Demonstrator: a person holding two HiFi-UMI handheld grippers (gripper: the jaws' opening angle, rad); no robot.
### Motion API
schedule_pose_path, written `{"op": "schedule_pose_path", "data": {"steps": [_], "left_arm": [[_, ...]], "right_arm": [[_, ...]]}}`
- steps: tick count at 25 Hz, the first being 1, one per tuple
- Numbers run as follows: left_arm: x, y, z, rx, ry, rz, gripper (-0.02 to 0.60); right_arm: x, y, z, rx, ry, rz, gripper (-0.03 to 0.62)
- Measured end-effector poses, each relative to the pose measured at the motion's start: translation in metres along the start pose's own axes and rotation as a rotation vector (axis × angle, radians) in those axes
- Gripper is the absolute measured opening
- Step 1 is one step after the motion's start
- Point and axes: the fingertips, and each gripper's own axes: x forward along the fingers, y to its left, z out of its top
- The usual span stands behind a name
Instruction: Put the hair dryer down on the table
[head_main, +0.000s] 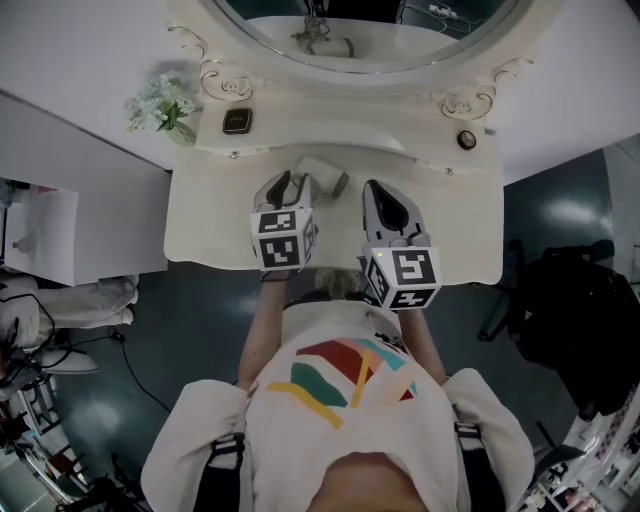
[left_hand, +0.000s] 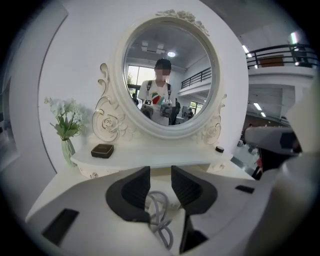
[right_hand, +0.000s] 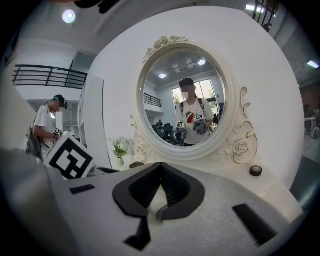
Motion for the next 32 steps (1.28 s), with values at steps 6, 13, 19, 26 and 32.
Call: {"op": "schedule_pose_path", "data": {"steps": [6, 13, 19, 26, 32], "left_arm": [[-0.023, -0.004, 0.053, -0.004, -0.136, -0.007, 0.109], [-0.059, -0.017, 0.115, 0.043, -0.321, -0.027, 0.109], [-0.098, -0.032, 0.148, 0.154, -0.549, 0.01, 0.045], [-0.107, -0.039, 0.147, 0.193, -0.615, 0.016, 0.011], [-0.1, -0.032, 0.141, 0.187, -0.582, 0.023, 0.011]], "right_arm": [[-0.003, -0.007, 0.011, -0.017, -0.029, -0.022, 0.0], [-0.009, -0.013, 0.032, -0.062, -0.077, -0.055, 0.0], [-0.014, -0.009, 0.05, -0.11, -0.125, -0.063, 0.0], [-0.015, -0.006, 0.06, -0.129, -0.153, -0.062, 0.0], [-0.014, -0.002, 0.056, -0.184, -0.148, -0.074, 0.0]]}}
